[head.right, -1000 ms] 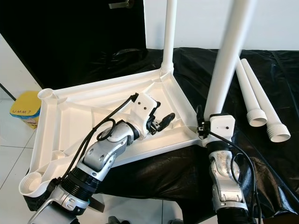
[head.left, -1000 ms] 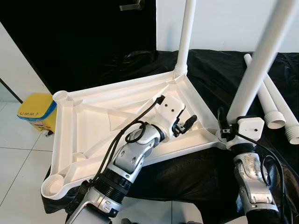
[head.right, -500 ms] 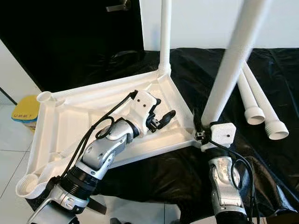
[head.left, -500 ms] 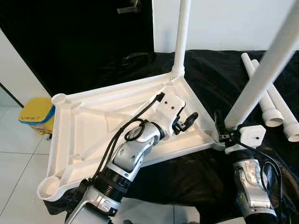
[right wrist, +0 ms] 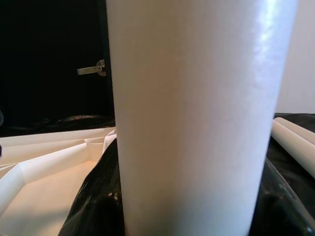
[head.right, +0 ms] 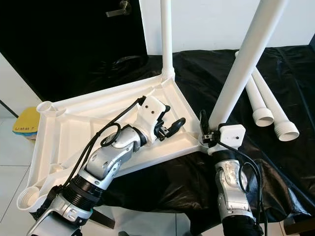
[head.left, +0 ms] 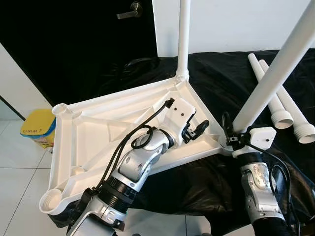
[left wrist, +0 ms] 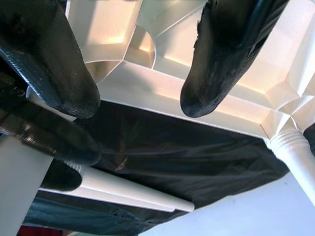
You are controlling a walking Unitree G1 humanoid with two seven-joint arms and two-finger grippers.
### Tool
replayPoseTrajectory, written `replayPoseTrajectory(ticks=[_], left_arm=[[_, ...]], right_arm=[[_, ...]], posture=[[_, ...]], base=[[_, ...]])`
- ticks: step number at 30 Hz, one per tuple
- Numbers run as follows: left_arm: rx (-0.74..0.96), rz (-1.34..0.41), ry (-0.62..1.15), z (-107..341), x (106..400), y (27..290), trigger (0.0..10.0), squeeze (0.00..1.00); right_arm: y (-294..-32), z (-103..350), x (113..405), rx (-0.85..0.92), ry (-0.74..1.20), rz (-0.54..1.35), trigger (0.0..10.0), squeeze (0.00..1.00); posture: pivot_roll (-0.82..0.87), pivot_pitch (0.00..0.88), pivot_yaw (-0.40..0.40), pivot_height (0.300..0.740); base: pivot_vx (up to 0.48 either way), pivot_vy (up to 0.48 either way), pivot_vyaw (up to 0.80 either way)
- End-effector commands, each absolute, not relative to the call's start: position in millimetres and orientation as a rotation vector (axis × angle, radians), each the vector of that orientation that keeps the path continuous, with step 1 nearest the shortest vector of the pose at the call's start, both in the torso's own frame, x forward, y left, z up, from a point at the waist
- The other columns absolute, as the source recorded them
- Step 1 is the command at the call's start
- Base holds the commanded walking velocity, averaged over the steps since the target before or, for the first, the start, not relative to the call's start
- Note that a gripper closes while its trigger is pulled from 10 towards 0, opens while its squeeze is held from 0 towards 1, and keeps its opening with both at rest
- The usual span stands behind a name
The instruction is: Building children table
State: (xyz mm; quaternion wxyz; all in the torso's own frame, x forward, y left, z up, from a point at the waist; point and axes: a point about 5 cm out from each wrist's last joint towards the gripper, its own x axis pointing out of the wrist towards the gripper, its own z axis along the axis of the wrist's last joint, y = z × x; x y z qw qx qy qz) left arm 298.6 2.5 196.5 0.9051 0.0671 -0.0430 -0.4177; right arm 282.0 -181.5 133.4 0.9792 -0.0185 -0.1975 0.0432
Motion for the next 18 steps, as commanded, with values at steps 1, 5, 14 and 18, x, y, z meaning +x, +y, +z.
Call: replayPoseTrajectory(ticks=[1, 5, 14, 18], left_arm=[[0.160, -1.001, -0.078, 196, 293, -1, 10.0, 0.00], [0.158, -1.002, -0.079, 197, 293, -2, 10.0, 0.00], [0.150, -1.000, -0.073, 197, 291, -1, 10.0, 0.00], [0.148, -0.995, -0.073, 198, 291, 0, 10.0, 0.00]], right_arm=[[-177, 90, 276, 0.000, -0.166, 0.105, 10.0, 0.00], [-176, 90, 280, -0.014, -0.119, 0.108, 10.0, 0.00], [-168, 89, 290, -0.023, 0.012, 0.139, 10.0, 0.00], [-167, 88, 291, 0.001, 0.043, 0.121, 10.0, 0.00]], posture=[[-0.20, 0.076, 0.143, 0.740], [-0.20, 0.074, 0.139, 0.740], [-0.19, 0.083, 0.132, 0.740], [-0.19, 0.085, 0.132, 0.740]], base=[[0.000, 0.000, 0.00], [0.000, 0.000, 0.00], [0.000, 0.000, 0.00], [0.000, 0.000, 0.00]])
